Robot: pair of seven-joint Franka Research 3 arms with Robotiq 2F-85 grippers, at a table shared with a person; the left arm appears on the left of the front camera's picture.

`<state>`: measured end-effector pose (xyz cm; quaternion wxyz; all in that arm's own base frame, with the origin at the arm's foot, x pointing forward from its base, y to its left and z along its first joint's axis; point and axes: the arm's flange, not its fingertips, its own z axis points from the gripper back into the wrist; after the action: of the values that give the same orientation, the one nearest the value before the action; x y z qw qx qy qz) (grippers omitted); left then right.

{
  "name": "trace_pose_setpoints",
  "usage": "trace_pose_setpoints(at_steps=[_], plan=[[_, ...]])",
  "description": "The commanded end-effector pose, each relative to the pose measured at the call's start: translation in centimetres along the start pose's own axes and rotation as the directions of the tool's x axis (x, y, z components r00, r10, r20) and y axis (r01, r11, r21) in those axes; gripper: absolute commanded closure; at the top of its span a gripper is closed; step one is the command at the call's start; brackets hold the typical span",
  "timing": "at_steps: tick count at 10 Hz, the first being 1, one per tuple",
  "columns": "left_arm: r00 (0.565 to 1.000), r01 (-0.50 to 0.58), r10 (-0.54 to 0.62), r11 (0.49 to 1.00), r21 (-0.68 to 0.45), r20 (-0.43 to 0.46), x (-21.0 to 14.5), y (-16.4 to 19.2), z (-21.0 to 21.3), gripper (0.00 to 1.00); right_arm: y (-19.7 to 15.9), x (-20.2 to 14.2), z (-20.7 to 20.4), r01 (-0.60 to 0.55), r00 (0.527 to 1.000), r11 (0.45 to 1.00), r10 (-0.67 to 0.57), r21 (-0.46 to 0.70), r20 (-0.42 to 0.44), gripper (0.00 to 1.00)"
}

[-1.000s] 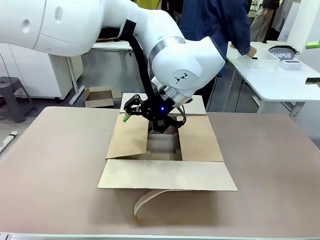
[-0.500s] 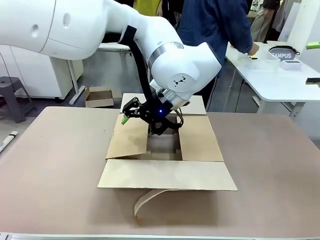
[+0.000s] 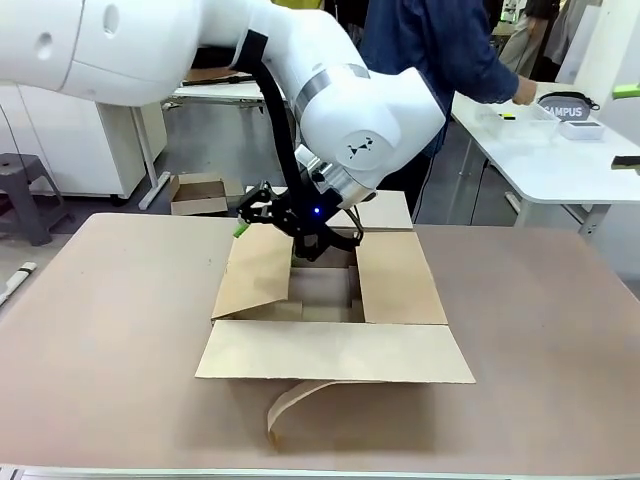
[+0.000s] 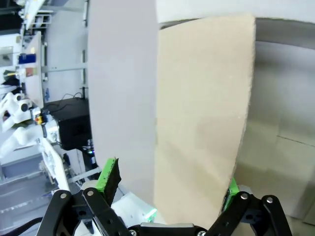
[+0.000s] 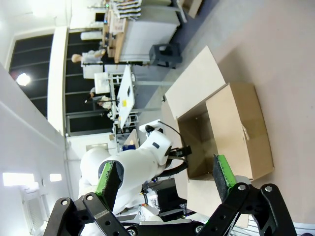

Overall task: Pack the gift set into the box.
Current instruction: Place both hands on the side flaps of the Package Box and spread them outward.

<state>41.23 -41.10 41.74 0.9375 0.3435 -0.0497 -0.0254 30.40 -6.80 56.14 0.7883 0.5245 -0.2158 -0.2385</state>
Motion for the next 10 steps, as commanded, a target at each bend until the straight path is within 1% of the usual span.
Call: trace_pose_setpoints(at_steps=[1, 3, 5, 6, 7, 8, 9, 10], plan=[[1.000, -0.016, 0.016, 0.999, 0.041, 0.001, -0.6, 2.2, -0.4, 0.00, 0.0, -0.1, -0.3, -0.003, 1.000, 1.000, 0.003, 0.021, 0.002, 0.00], [0.999, -0.046, 0.046, 0.999, 0.013, 0.009, -1.0, 4.7, -0.3, 0.00, 0.0, -0.1, -0.3, -0.003, 1.000, 1.000, 0.003, 0.021, 0.002, 0.00], [0.998, -0.064, 0.063, 0.998, -0.027, -0.016, -1.7, 7.6, -1.0, 0.00, 0.0, -0.1, -0.3, -0.003, 1.000, 1.000, 0.003, 0.021, 0.002, 0.00], [0.999, -0.046, 0.044, 0.995, -0.093, -0.026, -2.0, 9.0, -1.7, 0.00, 0.0, -0.1, -0.3, -0.003, 1.000, 1.000, 0.003, 0.021, 0.002, 0.00], [1.000, -0.017, 0.015, 0.987, -0.158, -0.016, -2.3, 9.8, -2.3, 0.00, 0.0, -0.1, -0.3, -0.003, 1.000, 1.000, 0.003, 0.021, 0.002, 0.00], [1.000, -0.006, 0.004, 0.983, -0.184, -0.010, -2.6, 10.8, -3.1, 0.00, 0.0, -0.1, -0.3, -0.003, 1.000, 1.000, 0.003, 0.021, 0.002, 0.00], [1.000, 0.005, -0.005, 0.970, -0.241, -0.001, -3.0, 12.1, -4.0, 0.00, 0.0, -0.1, -0.3, -0.003, 1.000, 1.000, 0.003, 0.021, 0.002, 0.00], [1.000, 0.000, 0.001, 0.947, -0.323, 0.003, -3.4, 13.7, -5.0, 0.00, 0.0, -0.1, -0.3, -0.003, 1.000, 1.000, 0.003, 0.021, 0.002, 0.00]])
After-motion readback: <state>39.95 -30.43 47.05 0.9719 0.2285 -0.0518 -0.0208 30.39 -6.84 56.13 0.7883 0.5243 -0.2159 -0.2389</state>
